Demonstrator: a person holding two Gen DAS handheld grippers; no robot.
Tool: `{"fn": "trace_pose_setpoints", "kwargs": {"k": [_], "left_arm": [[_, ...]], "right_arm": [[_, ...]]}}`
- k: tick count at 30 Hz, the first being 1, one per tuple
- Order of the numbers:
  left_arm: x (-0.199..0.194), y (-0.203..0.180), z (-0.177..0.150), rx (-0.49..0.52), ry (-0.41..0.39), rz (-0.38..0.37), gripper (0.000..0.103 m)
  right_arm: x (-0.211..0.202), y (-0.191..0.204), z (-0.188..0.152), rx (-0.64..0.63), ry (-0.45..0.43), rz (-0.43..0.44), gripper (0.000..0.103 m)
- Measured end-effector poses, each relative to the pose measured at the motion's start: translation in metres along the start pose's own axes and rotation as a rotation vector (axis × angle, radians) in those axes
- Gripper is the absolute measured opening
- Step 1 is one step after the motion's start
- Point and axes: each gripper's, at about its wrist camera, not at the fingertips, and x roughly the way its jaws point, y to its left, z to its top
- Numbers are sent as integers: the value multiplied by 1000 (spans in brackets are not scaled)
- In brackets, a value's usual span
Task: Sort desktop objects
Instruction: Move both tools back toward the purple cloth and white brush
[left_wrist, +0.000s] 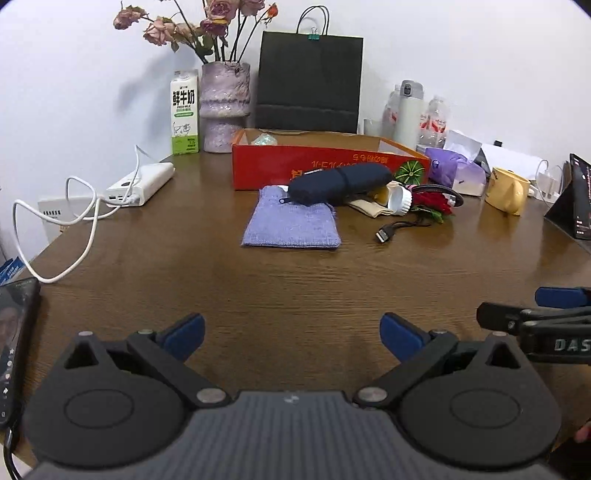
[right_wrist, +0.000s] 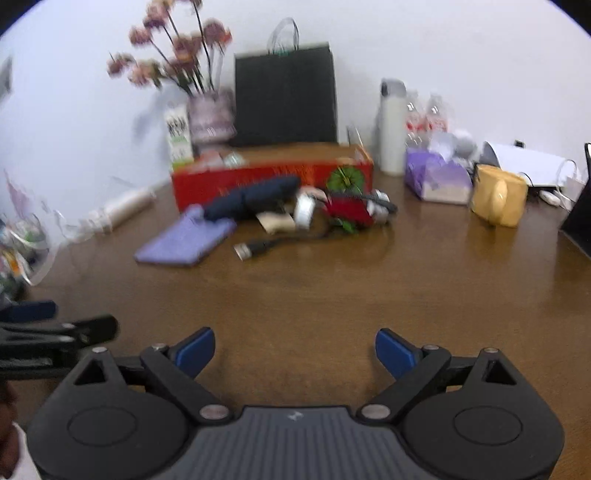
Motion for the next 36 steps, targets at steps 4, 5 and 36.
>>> {"fn": "trace_pose_setpoints", "kwargs": {"k": [4,5,36], "left_arm": [[4,3,0,-5,9,19,103],[6,3,1,-11,16,18,103],[139,-4,86,25,123,51,8]], "right_arm": [[0,-4,-3,14,-9,-3,94],[0,-5,-3,23,-11,0,94],[177,-27,122,86,43,77,13]]}}
